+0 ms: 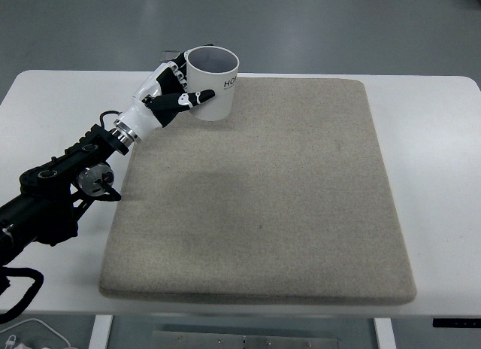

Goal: Flip white cup upright
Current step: 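Lower the upright cup onto the pad with the left hand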

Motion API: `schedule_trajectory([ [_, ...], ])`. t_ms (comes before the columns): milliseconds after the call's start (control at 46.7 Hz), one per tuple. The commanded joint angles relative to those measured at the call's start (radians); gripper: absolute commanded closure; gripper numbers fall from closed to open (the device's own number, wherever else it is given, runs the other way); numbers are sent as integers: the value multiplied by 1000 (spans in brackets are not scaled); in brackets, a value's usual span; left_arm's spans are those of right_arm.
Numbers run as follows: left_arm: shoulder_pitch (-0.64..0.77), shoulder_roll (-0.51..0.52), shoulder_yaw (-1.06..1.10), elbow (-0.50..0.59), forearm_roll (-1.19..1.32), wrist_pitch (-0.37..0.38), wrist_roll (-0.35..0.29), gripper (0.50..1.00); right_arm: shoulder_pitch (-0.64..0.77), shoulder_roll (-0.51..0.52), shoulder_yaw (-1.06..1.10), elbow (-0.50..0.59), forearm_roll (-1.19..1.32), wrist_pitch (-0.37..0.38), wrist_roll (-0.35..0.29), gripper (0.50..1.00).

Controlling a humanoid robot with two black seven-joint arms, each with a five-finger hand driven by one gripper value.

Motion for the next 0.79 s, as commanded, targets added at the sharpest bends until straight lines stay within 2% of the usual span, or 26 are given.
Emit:
schedule_trajectory([
  [0,2,-16,-2,1,-37,-3,0,958,0,0,-4,0,1,1,0,570],
  [407,19,-77,7,47,-101,-3,0,949,0,0,-3,1,4,6,0,570],
  [685,24,-87,18,79,-89,-3,0,915,-1,0,-3,1,4,6,0,570],
  [770,24,-87,22,81,-88,-1,0,881,-1,0,-3,1,4,6,0,570],
])
